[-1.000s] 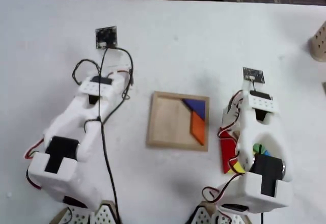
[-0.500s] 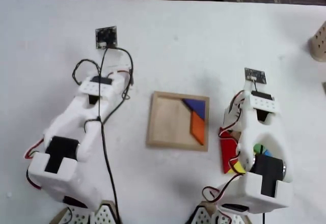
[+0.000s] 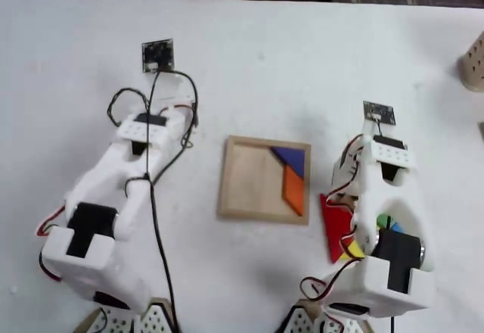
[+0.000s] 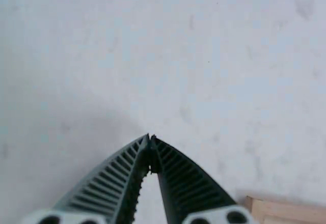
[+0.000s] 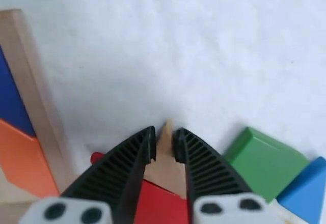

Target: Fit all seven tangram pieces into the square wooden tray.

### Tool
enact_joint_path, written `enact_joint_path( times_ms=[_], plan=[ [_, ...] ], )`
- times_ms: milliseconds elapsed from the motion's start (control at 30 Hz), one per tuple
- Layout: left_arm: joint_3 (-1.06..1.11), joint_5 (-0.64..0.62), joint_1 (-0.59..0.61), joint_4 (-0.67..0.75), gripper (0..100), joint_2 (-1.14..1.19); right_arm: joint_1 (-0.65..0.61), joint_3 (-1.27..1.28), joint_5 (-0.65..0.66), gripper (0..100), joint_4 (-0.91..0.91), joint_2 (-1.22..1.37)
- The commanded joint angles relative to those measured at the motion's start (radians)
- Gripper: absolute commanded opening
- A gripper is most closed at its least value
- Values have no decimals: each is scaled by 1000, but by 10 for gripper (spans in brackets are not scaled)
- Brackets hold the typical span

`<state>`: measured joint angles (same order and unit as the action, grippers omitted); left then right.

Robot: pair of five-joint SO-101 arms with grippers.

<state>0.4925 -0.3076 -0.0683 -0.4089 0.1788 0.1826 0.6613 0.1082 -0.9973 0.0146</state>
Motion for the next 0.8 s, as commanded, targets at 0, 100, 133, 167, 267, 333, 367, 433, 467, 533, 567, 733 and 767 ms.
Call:
enact_joint_path(
  times_ms=[0, 100, 133, 167, 267, 333, 367, 433, 467, 533, 567, 733, 767],
  plan=[
    [-55, 5, -13, 20, 23, -2, -7, 72, 12, 24, 5, -113],
    [-55, 5, -13, 20, 23, -2, -4, 186, 12, 24, 56, -263],
    [-55, 5, -13, 20, 23, -2, -4, 226, 12, 25, 68, -318],
    [-55, 5, -13, 20, 23, -2, -7, 264, 12, 26, 77, -367],
    [-55, 5, -13, 20, 23, -2, -8, 362, 49, 82, 61, -487],
    [-55, 5, -13, 20, 23, -2, -8, 404, 60, 146, 27, -538],
    [-55, 5, -13, 20, 23, -2, -2, 414, 60, 174, 19, -555],
    [-55, 5, -13, 20, 23, -2, -2, 420, 60, 201, 16, -567],
    [-55, 5, -13, 20, 23, -2, -7, 420, 60, 201, 16, -567],
    [-55, 5, -13, 20, 23, -2, -10, 419, 60, 201, 13, -558],
    [-55, 5, -13, 20, 23, -2, -15, 419, 60, 201, 12, -550],
    [-55, 5, -13, 20, 23, -2, -44, 404, 92, 204, -16, -479],
    [-55, 5, -13, 20, 23, -2, -44, 393, 117, 204, -33, -464]
  ],
)
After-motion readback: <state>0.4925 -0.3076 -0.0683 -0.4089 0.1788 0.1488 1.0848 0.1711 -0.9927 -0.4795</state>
